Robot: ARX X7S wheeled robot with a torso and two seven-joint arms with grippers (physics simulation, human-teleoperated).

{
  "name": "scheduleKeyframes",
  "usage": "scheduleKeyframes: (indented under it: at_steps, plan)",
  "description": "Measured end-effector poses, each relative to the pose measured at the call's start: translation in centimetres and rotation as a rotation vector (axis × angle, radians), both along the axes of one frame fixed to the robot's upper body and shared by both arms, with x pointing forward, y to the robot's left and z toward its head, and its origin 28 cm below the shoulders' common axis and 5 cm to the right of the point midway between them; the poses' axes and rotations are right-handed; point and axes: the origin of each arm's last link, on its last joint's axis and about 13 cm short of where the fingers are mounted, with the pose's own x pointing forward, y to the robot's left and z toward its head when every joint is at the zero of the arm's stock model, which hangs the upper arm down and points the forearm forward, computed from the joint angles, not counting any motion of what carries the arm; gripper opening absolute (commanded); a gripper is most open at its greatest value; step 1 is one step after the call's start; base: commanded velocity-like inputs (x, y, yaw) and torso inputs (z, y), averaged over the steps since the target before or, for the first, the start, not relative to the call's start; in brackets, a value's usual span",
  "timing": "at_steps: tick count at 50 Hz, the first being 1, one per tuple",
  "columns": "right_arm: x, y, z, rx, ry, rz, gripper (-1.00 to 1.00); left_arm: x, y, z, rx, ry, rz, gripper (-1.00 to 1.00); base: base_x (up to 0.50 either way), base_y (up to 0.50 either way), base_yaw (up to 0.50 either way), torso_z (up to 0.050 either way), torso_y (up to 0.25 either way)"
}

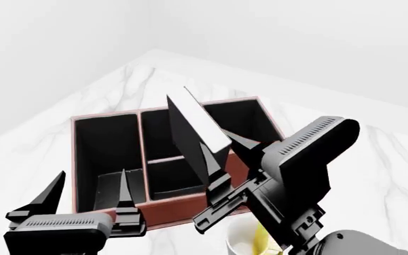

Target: Pick up the book and place it in the right compartment of the caddy.

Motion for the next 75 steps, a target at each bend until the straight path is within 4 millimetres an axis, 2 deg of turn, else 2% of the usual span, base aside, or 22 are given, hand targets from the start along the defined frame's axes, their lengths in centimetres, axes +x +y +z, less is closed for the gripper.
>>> scheduleKeyframes:
  at_steps: [24, 39, 55, 75]
  plan:
    - [0.6, -0.7, 4.0, 0.056, -0.087, -0.032, -1.0, 0.0, 0.0, 0.0, 0.0, 0.002, -0.001, 1.0, 0.0, 0.0, 0.0, 0.001, 0.001]
    - [1.9, -1.6, 5.8, 0.1, -0.113, -0.1, -1.0, 0.0, 0.0, 0.0, -0.001, 0.003, -0.001, 1.0, 0.0, 0.0, 0.0, 0.0, 0.001]
    - [4.1, -2.5, 6.1, 0.138, -0.083, -0.177, -1.0, 0.1, 0.0, 0.0, -0.001, 0.005, 0.0, 1.0, 0.0, 0.0, 0.0, 0.0, 0.001]
    - [6.2, -2.9, 5.2, 0.147, -0.009, -0.221, -1.0, 0.1, 0.0, -0.1, 0.0, 0.008, 0.0, 1.0, 0.0, 0.0, 0.0, 0.001, 0.002]
